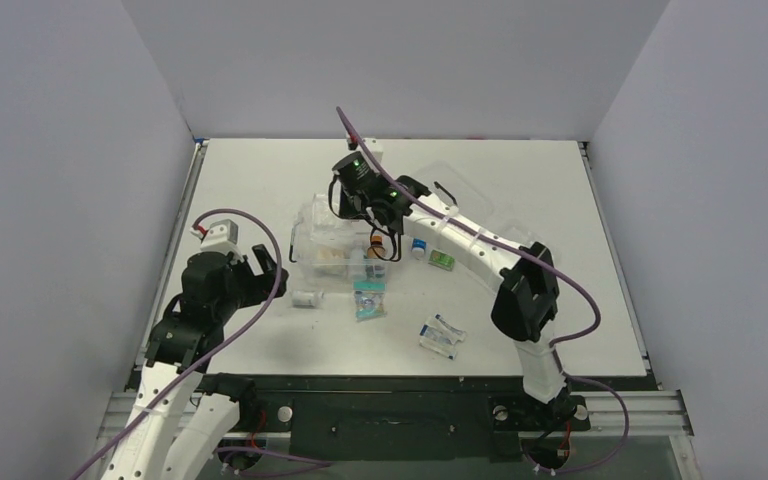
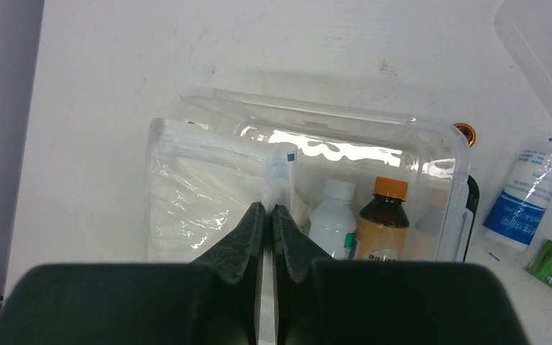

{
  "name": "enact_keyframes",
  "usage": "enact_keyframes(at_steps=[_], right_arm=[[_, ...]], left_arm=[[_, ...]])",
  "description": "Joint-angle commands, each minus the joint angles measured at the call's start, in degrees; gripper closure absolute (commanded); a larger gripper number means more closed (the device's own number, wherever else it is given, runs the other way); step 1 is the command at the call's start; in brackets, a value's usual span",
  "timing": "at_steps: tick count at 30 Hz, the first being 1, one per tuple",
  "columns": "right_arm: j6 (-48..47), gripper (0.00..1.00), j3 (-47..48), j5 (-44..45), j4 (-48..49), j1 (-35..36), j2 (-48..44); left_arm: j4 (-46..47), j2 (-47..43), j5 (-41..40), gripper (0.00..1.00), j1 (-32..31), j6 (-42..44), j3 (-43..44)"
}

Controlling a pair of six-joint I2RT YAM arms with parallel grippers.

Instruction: Organize the medicine kit

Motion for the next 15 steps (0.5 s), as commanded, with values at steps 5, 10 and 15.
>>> enact_keyframes(at_steps=[5,10,15], right_arm=[[2.6,1.00,4.7,-0.2,-2.4,0.8,5.8],[4.5,1.00,6.1,-0.5,-2.3,1.2,9.6],[5.9,1.00,9.3,-1.7,-2.6,1.2,13.9]], left_arm=[[1.9,-1.4,-1.5,0.19,-0.1,-0.7,0.6],[1.9,-1.4,-1.4,0.19,-0.2,-0.7,0.6],[1.9,-1.5,-1.5,0.19,-0.2,-0.7,0.7]])
